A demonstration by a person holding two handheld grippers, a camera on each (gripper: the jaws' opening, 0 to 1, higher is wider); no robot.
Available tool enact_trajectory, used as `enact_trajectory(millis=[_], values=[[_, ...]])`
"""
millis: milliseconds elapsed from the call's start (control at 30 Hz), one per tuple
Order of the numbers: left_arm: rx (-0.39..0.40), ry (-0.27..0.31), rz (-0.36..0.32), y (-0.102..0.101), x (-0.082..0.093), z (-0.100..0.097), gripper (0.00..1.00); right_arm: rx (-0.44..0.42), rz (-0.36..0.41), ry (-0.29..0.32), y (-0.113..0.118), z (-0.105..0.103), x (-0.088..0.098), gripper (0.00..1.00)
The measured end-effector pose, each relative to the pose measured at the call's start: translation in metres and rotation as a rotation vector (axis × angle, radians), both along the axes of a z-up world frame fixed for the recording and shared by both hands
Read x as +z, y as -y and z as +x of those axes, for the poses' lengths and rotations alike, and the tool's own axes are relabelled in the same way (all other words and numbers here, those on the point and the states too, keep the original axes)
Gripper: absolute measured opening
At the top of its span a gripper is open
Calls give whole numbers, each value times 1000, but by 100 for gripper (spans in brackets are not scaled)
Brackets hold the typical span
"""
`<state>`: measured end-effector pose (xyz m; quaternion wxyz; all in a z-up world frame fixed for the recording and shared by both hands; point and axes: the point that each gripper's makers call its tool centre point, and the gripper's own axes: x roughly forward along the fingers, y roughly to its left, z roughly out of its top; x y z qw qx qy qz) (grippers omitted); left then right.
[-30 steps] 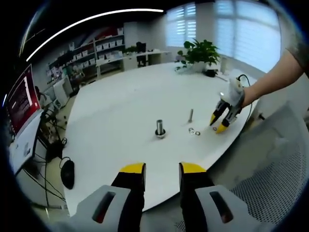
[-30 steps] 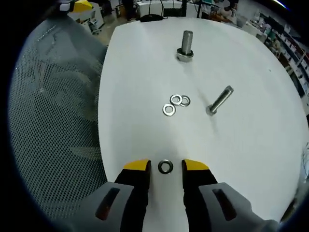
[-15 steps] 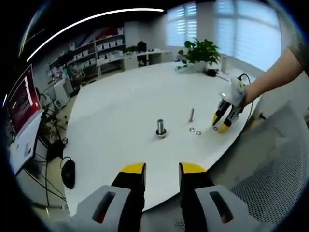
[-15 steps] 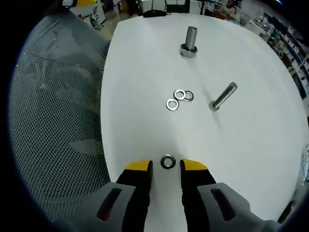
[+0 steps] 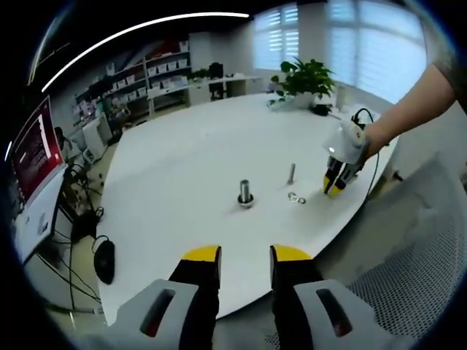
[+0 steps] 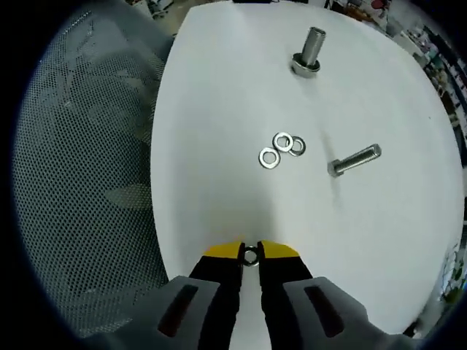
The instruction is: Place the washer onto the threaded stud by aligning its center hole with the stud, sliding it down to the base, and recovering from edge contact or off-axis alignment until the washer reaches the visible bottom stop.
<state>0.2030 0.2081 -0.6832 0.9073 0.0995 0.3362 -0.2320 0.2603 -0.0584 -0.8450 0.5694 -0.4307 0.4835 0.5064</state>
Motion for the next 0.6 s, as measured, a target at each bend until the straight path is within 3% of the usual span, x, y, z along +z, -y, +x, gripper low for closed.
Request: enact_trajectory(millis=[133,233,467,600], values=[[-1,1,-1,0,0,0,24,8,14,-37,2,-2,1,11],[-4,0,-1,1,0,0,24,-3,49,-30,7,0,1,13],[-5,-1,-2,1,0,0,24,-33,55,-52,20,-4,2,23],[-1,1,-3,0,0,0,24,-18,44,-10,19,-4,2,22]])
